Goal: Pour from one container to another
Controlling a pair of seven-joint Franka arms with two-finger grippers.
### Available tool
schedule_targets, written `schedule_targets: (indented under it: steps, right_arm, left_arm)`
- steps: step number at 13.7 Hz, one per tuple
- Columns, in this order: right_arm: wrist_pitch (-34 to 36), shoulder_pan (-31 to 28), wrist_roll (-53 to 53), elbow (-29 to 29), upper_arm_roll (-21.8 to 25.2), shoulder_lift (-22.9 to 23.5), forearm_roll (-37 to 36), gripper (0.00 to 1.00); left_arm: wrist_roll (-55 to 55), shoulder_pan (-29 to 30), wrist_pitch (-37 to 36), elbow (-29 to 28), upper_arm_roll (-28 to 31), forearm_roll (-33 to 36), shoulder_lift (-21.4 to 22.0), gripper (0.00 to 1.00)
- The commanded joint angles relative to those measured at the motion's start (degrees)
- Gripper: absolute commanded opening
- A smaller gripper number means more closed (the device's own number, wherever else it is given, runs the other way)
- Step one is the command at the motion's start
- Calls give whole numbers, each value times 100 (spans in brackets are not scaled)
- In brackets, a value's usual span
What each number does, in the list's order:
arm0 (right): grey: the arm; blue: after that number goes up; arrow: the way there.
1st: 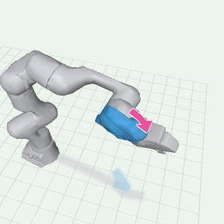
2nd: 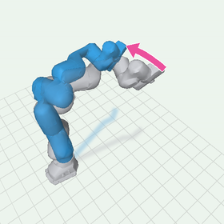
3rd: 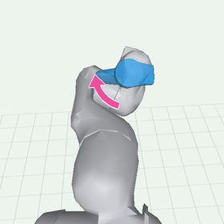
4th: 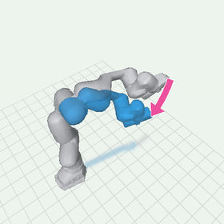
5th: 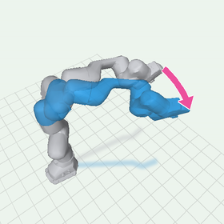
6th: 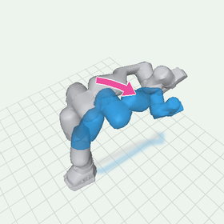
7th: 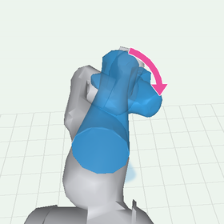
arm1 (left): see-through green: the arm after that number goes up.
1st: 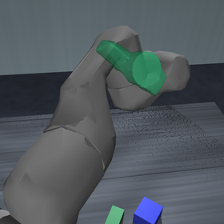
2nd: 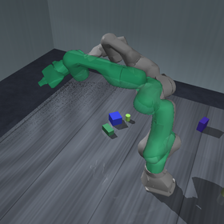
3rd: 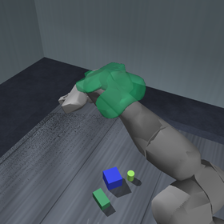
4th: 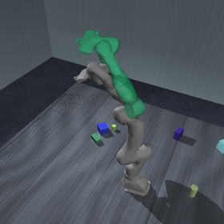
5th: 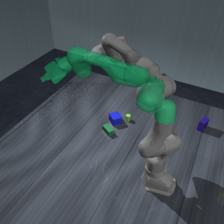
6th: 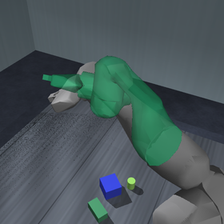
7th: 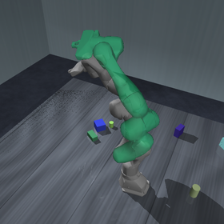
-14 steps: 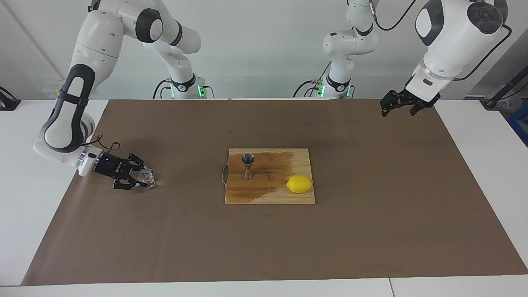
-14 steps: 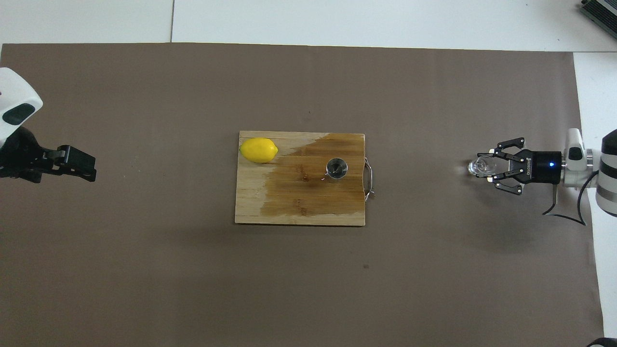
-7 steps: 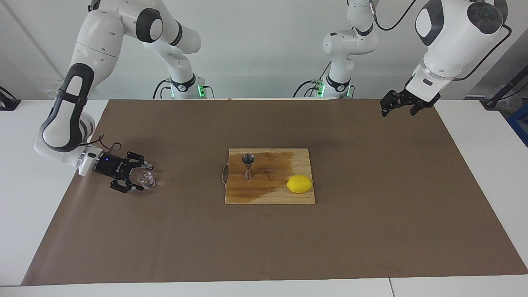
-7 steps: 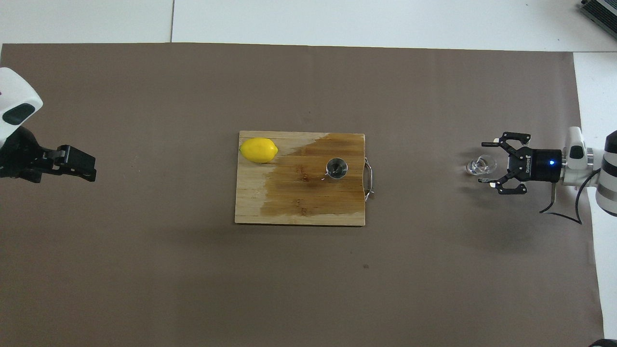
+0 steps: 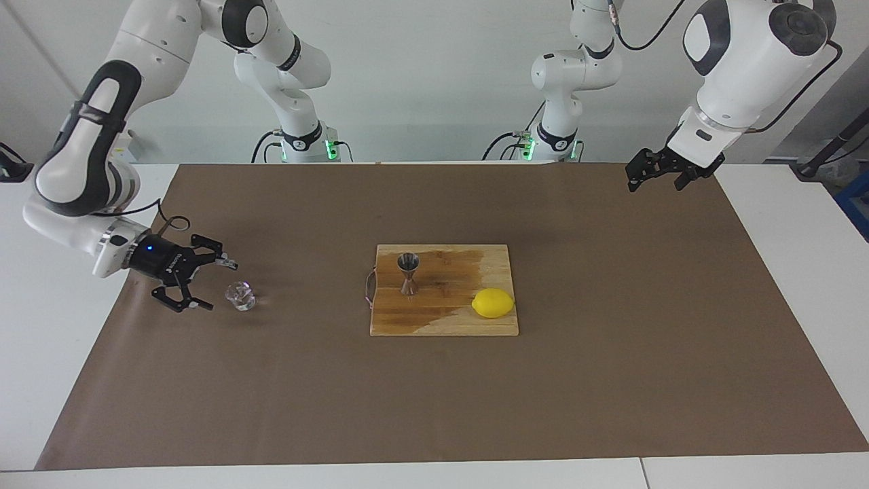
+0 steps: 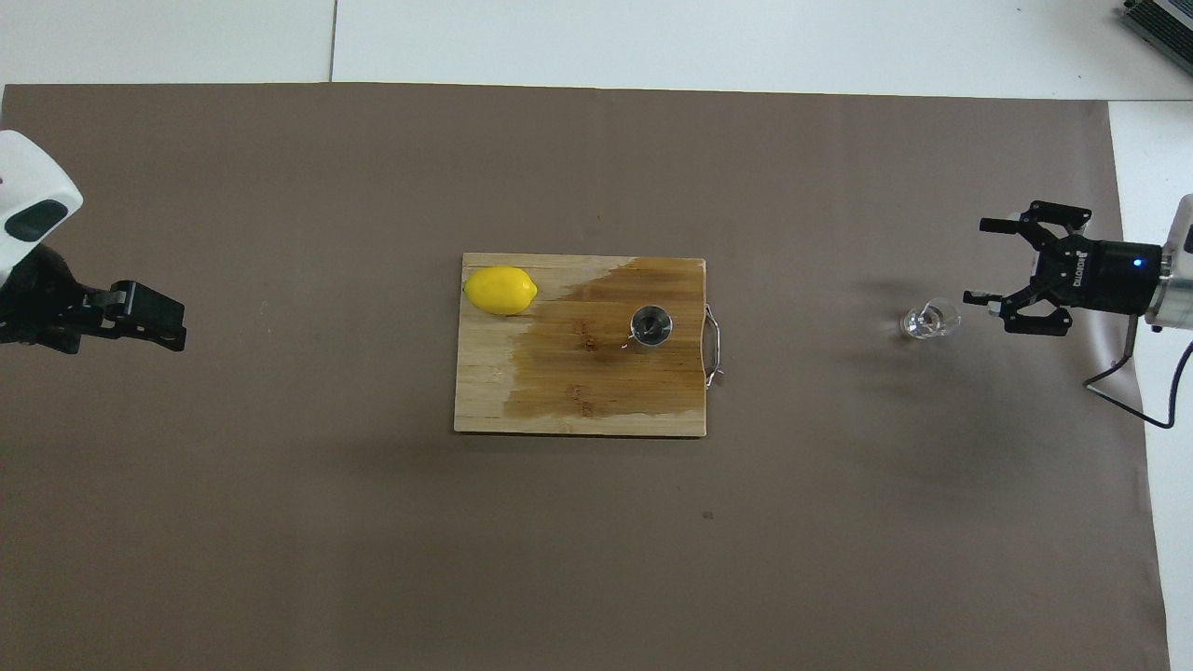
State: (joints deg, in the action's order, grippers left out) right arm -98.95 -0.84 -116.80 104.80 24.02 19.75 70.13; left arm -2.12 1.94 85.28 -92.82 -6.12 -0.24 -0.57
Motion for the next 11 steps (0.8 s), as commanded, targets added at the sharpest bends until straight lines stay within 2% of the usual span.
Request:
schedule_targets:
  steps: [1,5,7,11]
  right_arm:
    - [-850,40,1785,-46,-450,-541,-560,100]
    - [-1932,31,5002,-582,-1178,-701,-2509,100]
    - [-2433,31,6522,-671,-1452,-753,-3519,100]
    - [-2243,-162,9827,-934,-1935,-876,-5524,100]
  left_arm:
    - [-43,25,-29,-176,-12,68,171,100]
    - [-43,25,-29,-176,-12,68,171,100]
    - [-43,25,-29,-176,-12,68,171,100]
    - [-43,25,-29,-176,-12,68,171,100]
